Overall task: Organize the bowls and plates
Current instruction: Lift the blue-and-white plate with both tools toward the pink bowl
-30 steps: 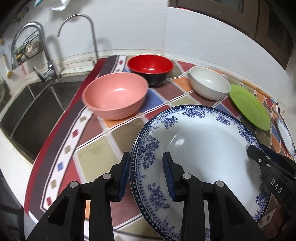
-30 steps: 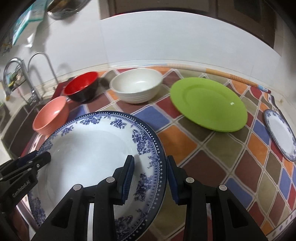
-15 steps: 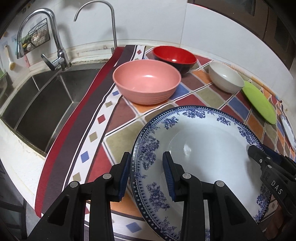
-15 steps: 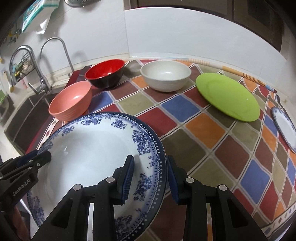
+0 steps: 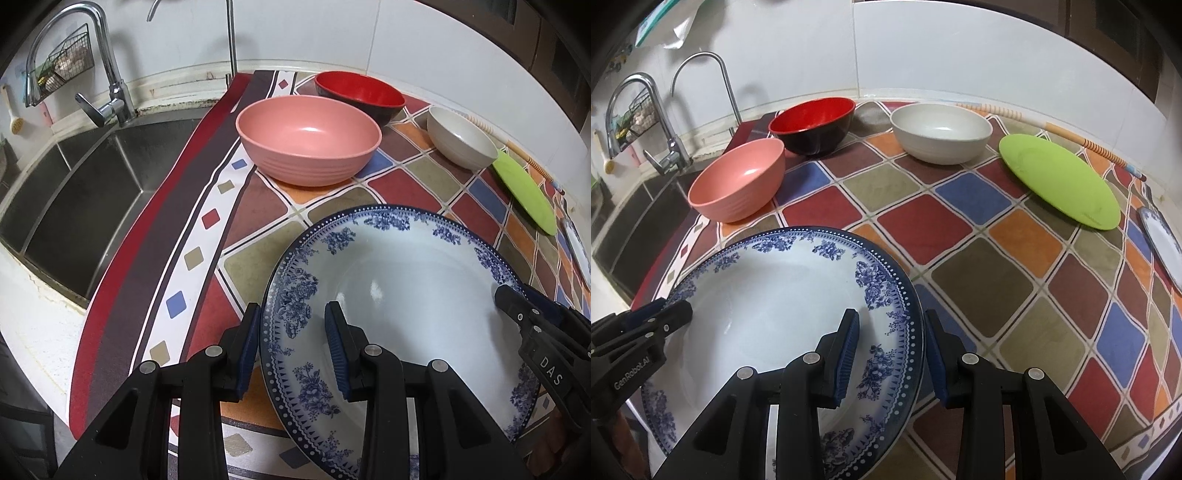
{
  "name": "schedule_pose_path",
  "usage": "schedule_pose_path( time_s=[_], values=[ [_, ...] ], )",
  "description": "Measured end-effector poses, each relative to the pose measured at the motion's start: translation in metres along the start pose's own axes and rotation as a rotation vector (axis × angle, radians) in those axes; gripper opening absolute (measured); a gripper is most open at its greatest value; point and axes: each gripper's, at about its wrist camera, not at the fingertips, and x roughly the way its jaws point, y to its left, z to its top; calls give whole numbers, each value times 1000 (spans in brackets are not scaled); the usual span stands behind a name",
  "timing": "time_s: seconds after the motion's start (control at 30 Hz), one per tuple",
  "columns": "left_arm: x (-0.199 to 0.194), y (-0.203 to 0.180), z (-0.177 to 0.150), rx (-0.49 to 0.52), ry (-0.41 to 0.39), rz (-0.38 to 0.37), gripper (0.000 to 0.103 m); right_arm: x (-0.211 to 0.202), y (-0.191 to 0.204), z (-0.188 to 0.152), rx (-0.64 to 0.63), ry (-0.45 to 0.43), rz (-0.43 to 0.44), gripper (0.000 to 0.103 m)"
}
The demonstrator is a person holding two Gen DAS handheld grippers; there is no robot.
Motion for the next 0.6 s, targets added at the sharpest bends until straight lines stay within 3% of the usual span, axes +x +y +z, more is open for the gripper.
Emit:
schedule_pose_path(
  time_s=[0.6],
  values=[
    [9, 4, -9, 32, 48, -17, 36, 8, 2, -9, 26, 56, -11, 37]
  ],
)
